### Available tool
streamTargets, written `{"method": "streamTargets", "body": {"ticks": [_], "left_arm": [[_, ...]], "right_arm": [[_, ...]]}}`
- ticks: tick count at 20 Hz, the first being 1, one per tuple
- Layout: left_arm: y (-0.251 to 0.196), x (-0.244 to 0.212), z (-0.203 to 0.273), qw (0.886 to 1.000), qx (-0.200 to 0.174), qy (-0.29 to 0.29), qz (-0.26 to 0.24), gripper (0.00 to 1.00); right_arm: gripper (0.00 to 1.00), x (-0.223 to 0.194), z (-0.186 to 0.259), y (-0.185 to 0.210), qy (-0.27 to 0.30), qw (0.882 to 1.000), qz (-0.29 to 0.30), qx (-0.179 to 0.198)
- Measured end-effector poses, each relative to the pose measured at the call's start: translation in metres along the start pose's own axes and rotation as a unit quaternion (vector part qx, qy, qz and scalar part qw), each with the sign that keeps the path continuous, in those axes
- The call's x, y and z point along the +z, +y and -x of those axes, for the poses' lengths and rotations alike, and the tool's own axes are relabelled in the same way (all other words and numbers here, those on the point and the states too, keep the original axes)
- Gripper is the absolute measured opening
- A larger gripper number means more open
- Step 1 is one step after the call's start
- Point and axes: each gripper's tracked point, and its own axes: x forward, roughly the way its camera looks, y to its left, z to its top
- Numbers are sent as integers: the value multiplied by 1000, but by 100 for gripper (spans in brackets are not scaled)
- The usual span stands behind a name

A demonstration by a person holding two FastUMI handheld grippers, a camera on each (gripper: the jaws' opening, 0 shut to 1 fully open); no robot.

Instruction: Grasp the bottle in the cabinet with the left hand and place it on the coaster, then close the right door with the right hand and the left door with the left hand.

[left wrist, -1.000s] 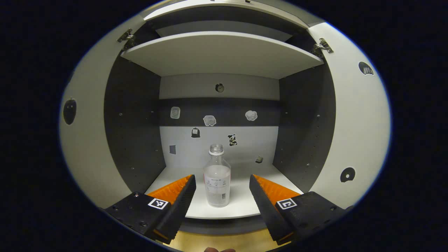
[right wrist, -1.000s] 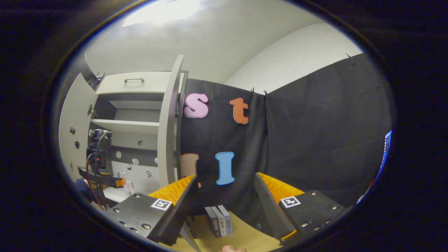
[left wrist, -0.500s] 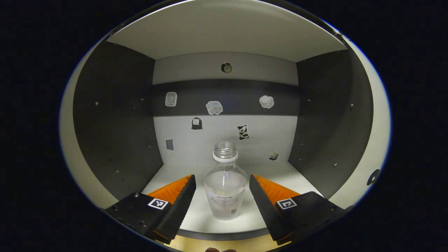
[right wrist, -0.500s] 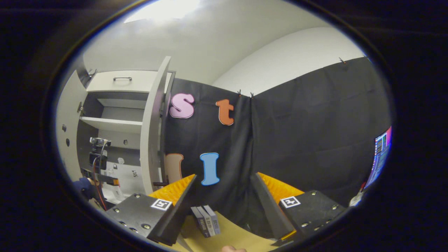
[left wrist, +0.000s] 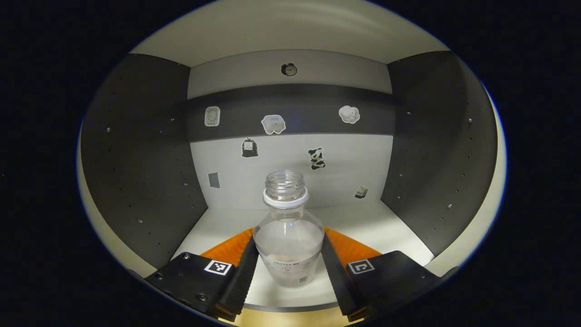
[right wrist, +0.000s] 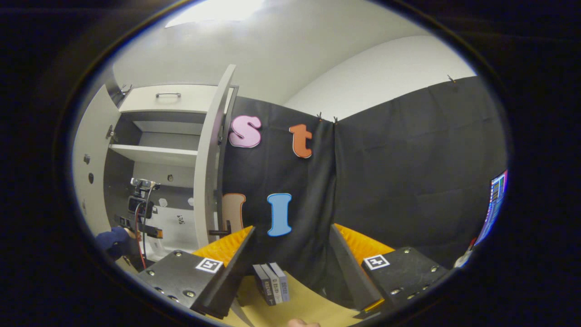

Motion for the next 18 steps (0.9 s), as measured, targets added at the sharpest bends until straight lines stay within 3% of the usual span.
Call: {"method": "streamTargets", "body": {"ticks": [13,14,18], "left_arm": [[-31,-7,118,993,-95,-50,45,77],[-32,-10,127,992,-99,-55,46,77],[-37,-28,163,990,-121,-66,37,77]], "right_arm": [[97,7,4,-13,2,998,-35,54],[94,6,6,-13,4,998,-36,59],[97,2,11,-10,13,996,-41,81]]}}
